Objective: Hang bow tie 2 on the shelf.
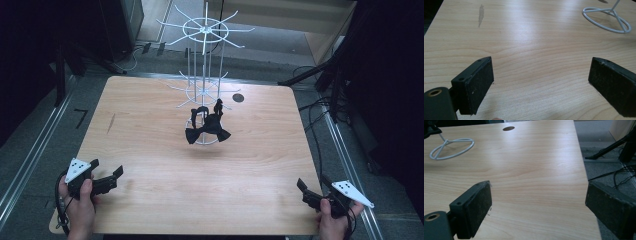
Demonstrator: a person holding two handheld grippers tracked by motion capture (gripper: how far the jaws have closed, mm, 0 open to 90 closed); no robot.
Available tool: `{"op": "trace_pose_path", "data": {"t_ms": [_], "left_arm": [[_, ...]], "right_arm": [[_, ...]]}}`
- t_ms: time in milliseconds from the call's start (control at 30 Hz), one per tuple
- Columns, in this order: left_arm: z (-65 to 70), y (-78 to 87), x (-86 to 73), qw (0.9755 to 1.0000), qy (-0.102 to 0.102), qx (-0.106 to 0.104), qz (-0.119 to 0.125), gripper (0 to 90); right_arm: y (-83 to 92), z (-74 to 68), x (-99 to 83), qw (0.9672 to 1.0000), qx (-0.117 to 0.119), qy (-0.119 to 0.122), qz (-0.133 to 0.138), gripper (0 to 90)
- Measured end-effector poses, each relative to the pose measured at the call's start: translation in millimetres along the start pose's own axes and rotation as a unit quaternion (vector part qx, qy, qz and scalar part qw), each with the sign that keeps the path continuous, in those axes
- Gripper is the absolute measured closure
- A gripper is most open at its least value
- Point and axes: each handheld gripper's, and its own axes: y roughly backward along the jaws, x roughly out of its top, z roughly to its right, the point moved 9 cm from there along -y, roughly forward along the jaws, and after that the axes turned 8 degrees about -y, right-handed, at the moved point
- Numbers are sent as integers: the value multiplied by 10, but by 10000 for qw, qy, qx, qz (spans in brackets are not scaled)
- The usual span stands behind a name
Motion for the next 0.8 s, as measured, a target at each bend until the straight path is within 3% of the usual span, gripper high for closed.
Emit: {"op": "trace_pose_path", "data": {"t_ms": [400, 567, 800], "left_arm": [[5, 7, -5, 10000, -38, 75, -10, 69], [7, 4, -6, 9999, -84, 125, -26, 69], [6, 3, -11, 9999, -75, 111, -63, 69]], "right_arm": [[179, 222, -48, 9999, 78, -108, 28, 5], [190, 242, -54, 9999, 119, -103, 36, 0], [114, 168, -139, 9989, 330, -330, 28, 0]]}}
